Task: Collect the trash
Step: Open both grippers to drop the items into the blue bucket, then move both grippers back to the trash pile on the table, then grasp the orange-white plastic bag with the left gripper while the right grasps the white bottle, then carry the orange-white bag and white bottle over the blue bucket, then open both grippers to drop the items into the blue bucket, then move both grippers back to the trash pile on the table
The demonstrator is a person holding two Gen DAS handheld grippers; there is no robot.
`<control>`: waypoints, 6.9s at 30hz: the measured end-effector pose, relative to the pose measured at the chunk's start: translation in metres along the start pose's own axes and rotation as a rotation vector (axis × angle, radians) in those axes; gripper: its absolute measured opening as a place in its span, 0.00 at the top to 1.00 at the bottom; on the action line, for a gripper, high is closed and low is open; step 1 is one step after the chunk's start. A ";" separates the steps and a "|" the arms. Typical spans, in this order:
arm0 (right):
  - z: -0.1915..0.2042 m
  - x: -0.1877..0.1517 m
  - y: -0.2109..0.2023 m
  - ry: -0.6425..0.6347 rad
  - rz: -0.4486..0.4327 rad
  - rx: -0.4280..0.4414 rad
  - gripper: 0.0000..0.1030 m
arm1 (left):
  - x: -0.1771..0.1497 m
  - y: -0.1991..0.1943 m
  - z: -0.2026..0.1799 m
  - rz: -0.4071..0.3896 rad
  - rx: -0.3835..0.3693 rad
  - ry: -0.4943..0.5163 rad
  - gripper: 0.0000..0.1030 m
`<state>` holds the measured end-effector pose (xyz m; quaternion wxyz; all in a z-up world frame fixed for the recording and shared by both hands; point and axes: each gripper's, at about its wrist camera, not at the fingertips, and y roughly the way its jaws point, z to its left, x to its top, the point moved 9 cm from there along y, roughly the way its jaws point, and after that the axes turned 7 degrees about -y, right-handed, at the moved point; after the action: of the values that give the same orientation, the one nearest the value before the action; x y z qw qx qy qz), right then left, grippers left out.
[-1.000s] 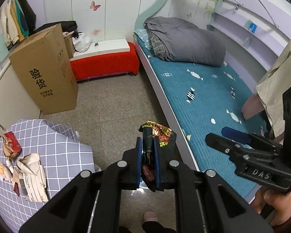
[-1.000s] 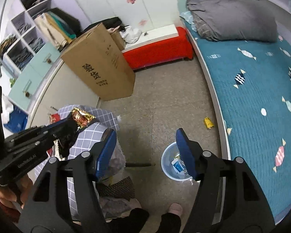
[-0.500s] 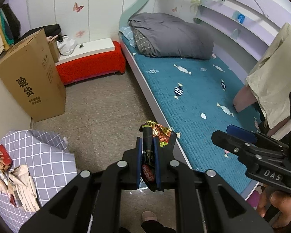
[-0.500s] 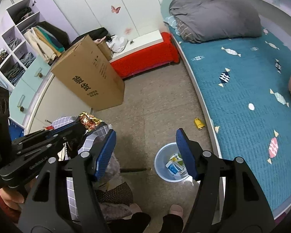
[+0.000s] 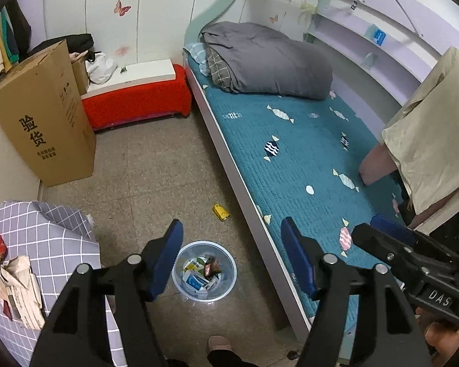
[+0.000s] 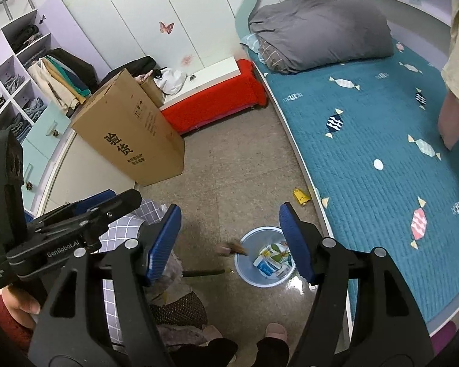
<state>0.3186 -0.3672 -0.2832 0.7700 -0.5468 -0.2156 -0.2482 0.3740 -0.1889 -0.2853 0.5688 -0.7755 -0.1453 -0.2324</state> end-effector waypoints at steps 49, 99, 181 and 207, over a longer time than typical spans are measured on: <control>0.373 -0.078 0.091 -0.372 0.181 0.345 0.34 | -0.095 -0.183 0.365 -0.112 0.263 -0.532 0.33; 0.581 -0.173 0.313 -0.637 0.473 0.294 0.57 | -0.152 -0.125 0.601 0.059 0.262 -0.689 0.72; 0.006 0.014 -0.003 0.041 -0.065 0.060 0.33 | 0.016 0.004 -0.021 0.032 0.027 0.063 0.34; 0.091 -0.014 0.006 -0.098 0.004 0.162 0.32 | -0.025 -0.065 0.054 -0.041 0.110 -0.120 0.31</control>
<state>0.3057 -0.2767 -0.2678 0.8007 -0.4944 -0.2716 -0.2014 0.3311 -0.1167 -0.2586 0.5958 -0.7526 -0.2075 -0.1887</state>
